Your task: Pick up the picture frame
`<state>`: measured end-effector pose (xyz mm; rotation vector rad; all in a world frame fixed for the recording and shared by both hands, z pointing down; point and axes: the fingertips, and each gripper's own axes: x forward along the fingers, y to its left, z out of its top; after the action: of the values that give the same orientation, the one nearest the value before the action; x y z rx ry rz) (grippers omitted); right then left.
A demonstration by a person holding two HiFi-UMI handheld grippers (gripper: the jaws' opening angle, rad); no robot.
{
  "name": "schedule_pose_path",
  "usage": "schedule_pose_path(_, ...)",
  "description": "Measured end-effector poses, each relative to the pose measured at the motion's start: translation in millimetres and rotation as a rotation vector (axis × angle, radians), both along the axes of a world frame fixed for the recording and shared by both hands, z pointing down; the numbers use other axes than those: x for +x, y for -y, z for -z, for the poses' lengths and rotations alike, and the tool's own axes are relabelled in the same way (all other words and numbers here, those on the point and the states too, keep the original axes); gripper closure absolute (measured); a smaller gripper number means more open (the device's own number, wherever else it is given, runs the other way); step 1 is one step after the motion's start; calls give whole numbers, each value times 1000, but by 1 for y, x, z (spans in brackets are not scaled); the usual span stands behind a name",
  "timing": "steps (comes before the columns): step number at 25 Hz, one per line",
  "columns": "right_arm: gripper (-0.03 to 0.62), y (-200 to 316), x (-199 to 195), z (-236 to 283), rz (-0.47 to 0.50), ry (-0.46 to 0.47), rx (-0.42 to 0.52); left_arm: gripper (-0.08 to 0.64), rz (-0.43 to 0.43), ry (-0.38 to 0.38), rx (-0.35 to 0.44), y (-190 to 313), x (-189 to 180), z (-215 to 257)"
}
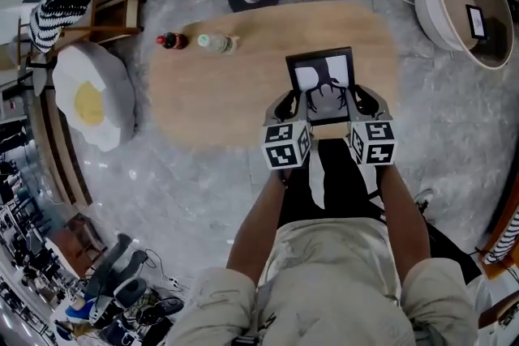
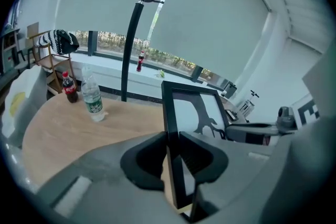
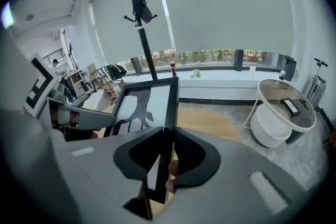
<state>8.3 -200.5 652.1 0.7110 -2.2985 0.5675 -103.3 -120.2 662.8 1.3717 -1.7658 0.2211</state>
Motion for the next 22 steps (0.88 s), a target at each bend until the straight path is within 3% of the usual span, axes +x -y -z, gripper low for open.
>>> schedule_pose_path(16, 520, 45, -26, 149, -66, 152, 255, 471, -58, 149, 233, 53, -32, 146)
schedule_pose_path(22, 520, 56, -54, 215, -62, 224, 364, 474, -28, 207, 339, 66, -61, 213)
